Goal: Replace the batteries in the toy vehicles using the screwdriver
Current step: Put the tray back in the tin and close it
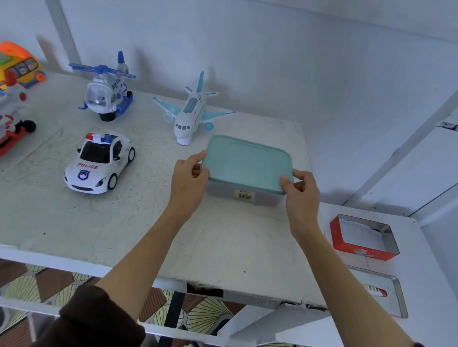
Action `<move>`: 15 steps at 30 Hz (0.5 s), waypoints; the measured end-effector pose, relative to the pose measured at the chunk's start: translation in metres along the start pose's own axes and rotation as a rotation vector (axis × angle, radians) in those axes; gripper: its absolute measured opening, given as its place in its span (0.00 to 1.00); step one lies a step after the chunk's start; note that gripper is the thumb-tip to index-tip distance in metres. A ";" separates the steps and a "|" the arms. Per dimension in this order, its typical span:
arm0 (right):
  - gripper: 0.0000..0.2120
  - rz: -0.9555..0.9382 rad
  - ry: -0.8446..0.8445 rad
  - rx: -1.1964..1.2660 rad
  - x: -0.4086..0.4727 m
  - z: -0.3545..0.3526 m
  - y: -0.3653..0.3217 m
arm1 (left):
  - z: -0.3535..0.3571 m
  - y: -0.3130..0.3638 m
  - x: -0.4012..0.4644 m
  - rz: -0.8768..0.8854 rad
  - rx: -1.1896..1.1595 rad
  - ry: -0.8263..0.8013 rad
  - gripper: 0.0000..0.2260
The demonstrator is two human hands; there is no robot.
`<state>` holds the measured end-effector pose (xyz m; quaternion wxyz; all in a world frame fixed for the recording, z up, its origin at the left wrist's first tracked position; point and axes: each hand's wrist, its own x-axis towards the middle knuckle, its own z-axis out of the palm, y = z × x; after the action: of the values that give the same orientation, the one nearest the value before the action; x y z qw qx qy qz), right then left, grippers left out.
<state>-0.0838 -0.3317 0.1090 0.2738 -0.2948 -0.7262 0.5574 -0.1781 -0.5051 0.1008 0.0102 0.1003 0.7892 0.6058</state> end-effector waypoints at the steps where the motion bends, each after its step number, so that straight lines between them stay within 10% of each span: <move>1: 0.07 0.007 0.007 0.017 0.001 0.001 0.001 | 0.000 0.000 0.000 -0.006 -0.008 0.003 0.18; 8: 0.04 0.059 0.001 0.078 0.002 -0.001 0.001 | -0.010 0.002 0.008 0.012 0.088 -0.065 0.17; 15: 0.21 -0.120 -0.098 -0.509 0.018 0.004 -0.015 | -0.009 0.008 0.034 0.107 0.376 -0.279 0.24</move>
<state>-0.1006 -0.3239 0.1239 0.1878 -0.2833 -0.8716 0.3531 -0.2109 -0.5060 0.1147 0.0683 0.2249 0.8725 0.4283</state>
